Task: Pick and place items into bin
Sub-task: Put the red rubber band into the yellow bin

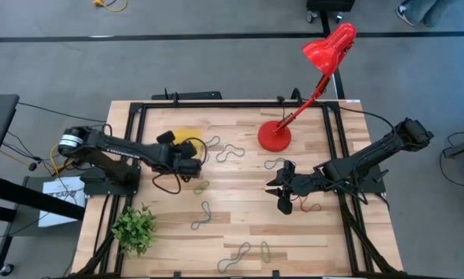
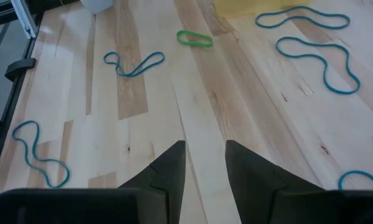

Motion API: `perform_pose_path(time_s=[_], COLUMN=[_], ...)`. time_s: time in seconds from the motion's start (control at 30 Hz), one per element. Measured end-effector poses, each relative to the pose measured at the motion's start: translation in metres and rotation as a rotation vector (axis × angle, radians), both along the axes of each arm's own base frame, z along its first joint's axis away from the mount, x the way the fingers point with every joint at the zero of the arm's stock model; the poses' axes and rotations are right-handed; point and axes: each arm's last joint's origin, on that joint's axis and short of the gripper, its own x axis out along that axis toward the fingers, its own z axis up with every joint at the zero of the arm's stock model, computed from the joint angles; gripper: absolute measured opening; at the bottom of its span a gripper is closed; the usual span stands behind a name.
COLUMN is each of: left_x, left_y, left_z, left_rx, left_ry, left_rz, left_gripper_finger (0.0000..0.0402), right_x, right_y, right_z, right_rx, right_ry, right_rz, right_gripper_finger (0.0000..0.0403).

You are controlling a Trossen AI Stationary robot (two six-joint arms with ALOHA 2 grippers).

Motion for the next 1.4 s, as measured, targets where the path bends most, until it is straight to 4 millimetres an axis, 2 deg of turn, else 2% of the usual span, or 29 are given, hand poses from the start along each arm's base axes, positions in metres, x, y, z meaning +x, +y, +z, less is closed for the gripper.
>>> perform_pose_path(time_s=[0.13,0.27,0.8,0.9,1.03,1.27,1.4], left_x=[-0.009,-0.009,-0.006,-0.001,0.017,0.05,0.056], left_y=[0.008,0.01,0.007,0.004,-0.005,-0.031,-0.043], left_z=[-0.02,-0.034,-0.038,-0.033,-0.016,0.027,0.039], left_rx=[-0.036,-0.041,-0.131,-0.145,-0.06,0.046,0.102], left_ry=[0.022,-0.016,-0.063,-0.149,-0.347,-0.582,-0.643], left_rz=[0.052,0.036,0.046,0.107,0.104,-0.108,-0.195], left_gripper_finger=[0.0,0.0004,0.0058,0.0061,0.0062,0.0062,0.0062], right_x=[0.0,0.0,0.0,0.001,0.002,0.007,0.009], right_y=[0.0,0.0,0.0,0.0,0.0,0.002,0.003], right_z=[0.0,0.0,0.0,0.001,0.003,0.01,0.014], right_rx=[-0.001,0.0,0.0,-0.027,-0.09,-0.082,-0.065], right_ry=[0.0,0.0,-0.002,-0.008,-0.031,-0.12,-0.162], right_rz=[-0.001,-0.001,-0.001,0.018,0.071,0.082,0.081], right_gripper_finger=[0.0107,0.0107,0.0107,0.0107,0.0107,0.0107,0.0107])
